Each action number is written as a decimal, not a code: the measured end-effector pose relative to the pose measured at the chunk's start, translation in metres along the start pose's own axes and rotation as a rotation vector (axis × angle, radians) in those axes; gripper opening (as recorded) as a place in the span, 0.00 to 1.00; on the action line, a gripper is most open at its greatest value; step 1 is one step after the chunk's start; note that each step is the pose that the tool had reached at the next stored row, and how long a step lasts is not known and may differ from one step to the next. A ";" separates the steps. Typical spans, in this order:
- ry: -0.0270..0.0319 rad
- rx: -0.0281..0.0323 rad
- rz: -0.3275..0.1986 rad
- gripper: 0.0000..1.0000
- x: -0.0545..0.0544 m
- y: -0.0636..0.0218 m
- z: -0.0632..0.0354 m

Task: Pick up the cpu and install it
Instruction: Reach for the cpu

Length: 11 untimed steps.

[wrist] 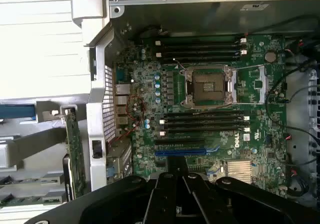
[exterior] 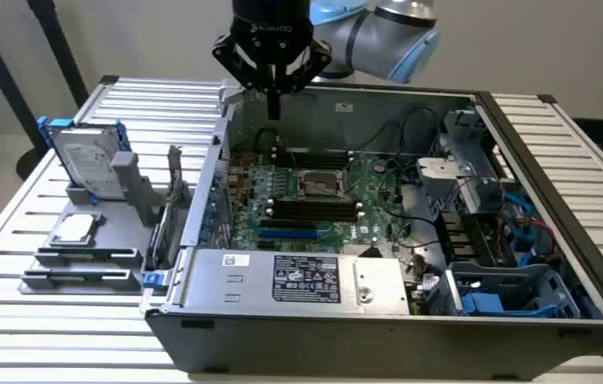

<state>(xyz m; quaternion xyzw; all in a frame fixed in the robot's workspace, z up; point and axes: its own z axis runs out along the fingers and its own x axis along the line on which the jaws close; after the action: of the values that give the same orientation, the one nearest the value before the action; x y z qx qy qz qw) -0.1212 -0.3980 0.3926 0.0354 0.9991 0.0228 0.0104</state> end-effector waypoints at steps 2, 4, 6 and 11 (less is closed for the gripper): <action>0.0000 0.0000 0.000 0.11 0.000 0.0000 0.0000; 0.0001 0.0002 0.000 0.11 0.000 0.0000 0.0000; 0.0000 0.0002 0.000 0.11 0.000 0.0000 0.0000; 0.0000 0.0002 0.000 0.11 0.000 0.0001 0.0000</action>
<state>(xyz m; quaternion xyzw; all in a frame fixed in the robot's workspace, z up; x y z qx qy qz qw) -0.1212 -0.3980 0.3926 0.0354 0.9991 0.0227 0.0104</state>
